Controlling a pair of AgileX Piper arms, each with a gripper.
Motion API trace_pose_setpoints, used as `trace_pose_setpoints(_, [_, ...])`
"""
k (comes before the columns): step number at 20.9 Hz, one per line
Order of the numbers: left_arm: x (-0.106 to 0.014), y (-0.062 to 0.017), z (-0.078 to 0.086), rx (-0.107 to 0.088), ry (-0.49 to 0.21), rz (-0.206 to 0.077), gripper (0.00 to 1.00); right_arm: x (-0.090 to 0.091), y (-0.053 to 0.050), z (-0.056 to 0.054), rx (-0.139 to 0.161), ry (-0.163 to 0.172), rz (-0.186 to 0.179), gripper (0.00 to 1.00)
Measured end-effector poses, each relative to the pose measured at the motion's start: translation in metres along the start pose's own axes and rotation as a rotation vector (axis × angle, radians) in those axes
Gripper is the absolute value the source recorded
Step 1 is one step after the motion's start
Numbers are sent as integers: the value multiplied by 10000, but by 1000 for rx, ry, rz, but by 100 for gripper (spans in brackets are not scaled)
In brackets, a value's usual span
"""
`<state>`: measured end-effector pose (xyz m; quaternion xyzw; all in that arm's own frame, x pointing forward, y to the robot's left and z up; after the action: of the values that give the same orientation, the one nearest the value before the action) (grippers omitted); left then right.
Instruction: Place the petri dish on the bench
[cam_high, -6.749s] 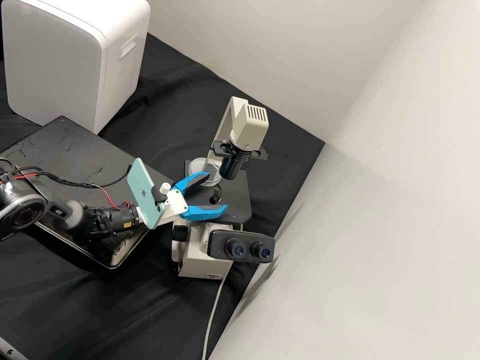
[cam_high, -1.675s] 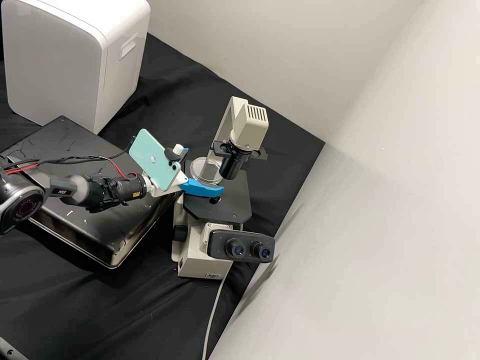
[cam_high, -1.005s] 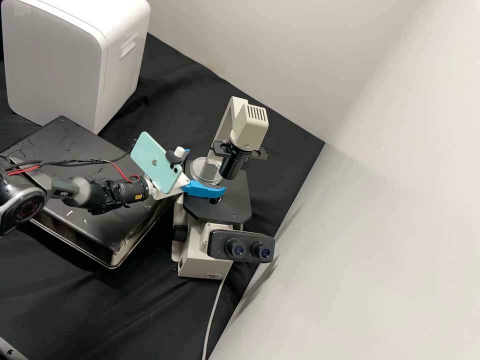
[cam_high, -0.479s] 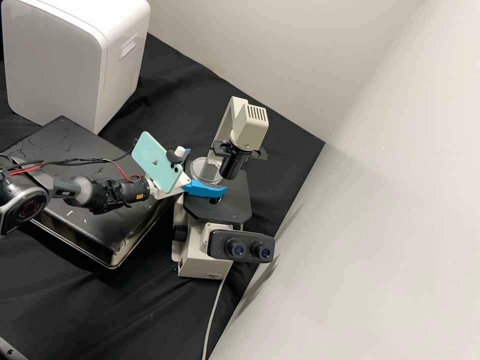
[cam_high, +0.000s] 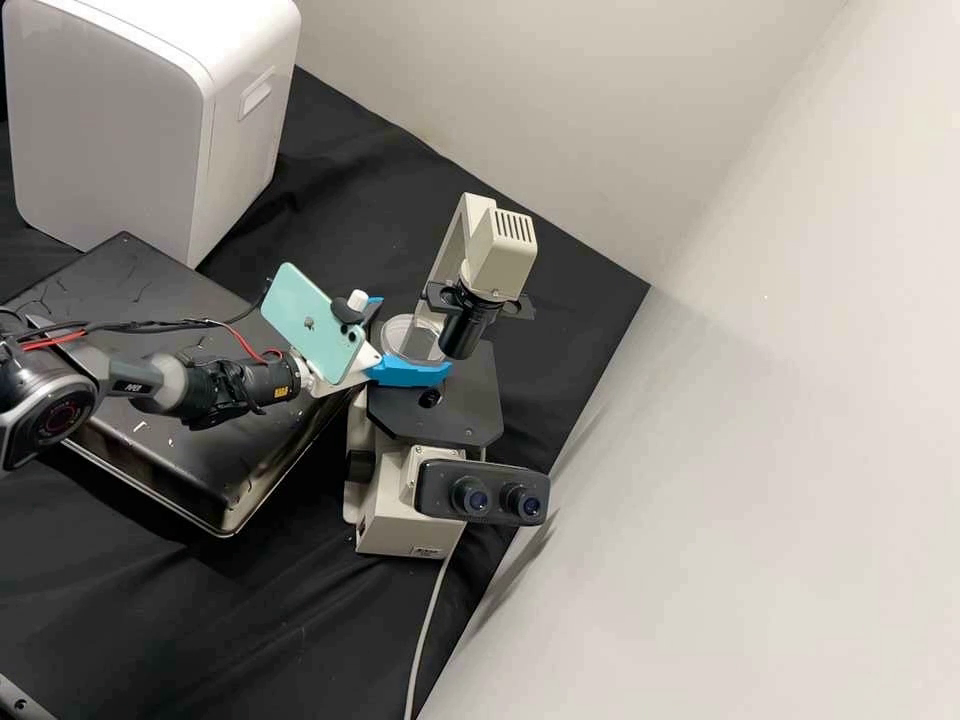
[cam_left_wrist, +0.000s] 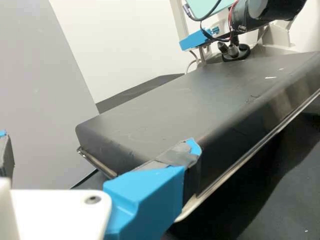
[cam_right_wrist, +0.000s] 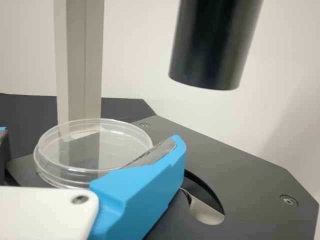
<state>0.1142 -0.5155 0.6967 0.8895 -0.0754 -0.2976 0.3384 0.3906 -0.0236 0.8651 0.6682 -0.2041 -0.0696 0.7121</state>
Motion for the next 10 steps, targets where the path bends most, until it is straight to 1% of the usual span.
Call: trace_pose_setpoints(10, [3,0,-14,-1,9,-1,100,3,-8,-15,-19,15,-13,0])
